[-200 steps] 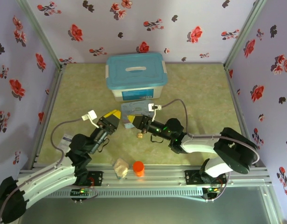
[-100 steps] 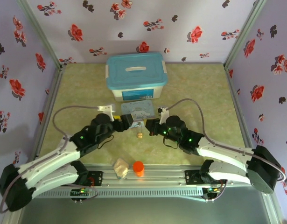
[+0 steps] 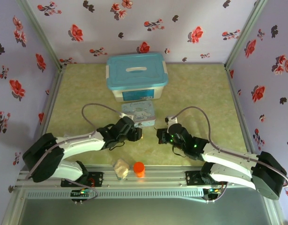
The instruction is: Unlock the padlock with the key
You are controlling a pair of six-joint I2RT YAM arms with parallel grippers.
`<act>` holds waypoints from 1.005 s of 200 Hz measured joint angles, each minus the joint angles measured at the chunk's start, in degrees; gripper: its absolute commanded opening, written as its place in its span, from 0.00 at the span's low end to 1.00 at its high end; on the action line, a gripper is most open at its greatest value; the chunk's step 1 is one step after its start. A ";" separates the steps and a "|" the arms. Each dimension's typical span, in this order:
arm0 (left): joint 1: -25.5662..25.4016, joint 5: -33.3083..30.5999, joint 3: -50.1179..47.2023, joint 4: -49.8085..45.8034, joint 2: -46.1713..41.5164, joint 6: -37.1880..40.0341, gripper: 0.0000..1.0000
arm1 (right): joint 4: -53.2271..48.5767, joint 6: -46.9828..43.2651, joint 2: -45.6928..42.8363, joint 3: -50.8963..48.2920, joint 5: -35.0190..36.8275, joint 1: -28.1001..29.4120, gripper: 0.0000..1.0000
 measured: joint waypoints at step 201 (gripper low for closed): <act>-2.71 -0.98 7.85 0.00 15.19 0.57 0.40 | 2.36 1.09 -3.50 -5.46 1.03 -0.04 0.00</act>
